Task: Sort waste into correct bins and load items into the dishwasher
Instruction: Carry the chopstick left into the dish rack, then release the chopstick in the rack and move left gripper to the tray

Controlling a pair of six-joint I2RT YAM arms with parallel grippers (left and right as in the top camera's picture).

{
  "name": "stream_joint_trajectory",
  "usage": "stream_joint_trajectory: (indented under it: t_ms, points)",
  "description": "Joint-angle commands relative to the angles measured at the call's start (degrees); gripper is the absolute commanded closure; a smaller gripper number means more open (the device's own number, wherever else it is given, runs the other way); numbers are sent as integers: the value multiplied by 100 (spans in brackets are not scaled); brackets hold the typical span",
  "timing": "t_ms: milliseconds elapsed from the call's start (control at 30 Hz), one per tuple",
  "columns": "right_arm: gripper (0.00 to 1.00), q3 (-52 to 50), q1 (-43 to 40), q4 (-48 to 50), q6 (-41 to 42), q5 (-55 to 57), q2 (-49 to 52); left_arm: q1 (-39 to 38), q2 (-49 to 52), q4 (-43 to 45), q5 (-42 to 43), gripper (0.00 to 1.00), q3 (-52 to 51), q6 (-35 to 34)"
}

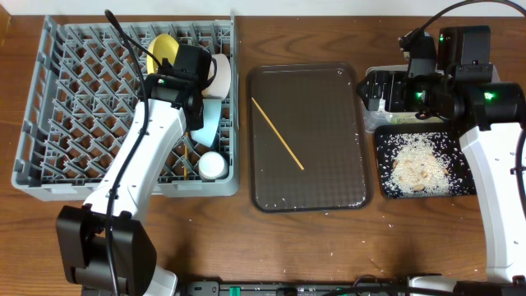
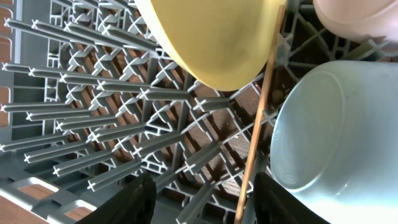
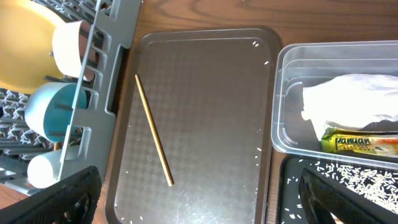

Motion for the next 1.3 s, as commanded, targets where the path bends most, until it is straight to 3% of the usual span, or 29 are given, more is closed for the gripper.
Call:
stream_joint_trajectory:
  t_ms: [0, 133, 300, 367, 767, 1000, 1267]
  points:
    - [1, 7, 4, -7, 4, 15, 33, -39, -22, -61, -46, 48, 223, -13]
    - [1, 7, 4, -7, 4, 13, 33, -271, -216, -57, 610, 48, 570, -188]
    - [1, 7, 4, -7, 4, 15, 33, -660, -334, 411, 2321, 48, 610, -1626]
    - [1, 7, 4, -7, 4, 15, 33, -890, -273, 649, 2601, 48, 560, -1956]
    - [1, 7, 4, -7, 4, 15, 33, -2103, 918, 1384, 2151, 48, 435, -2809]
    - [1, 7, 4, -7, 4, 15, 33, -2251, 1738, 1502, 2157, 48, 435, -3676]
    - [1, 7, 4, -7, 4, 15, 33, -2253, 2221, 1576, 2159, 48, 435, -3943]
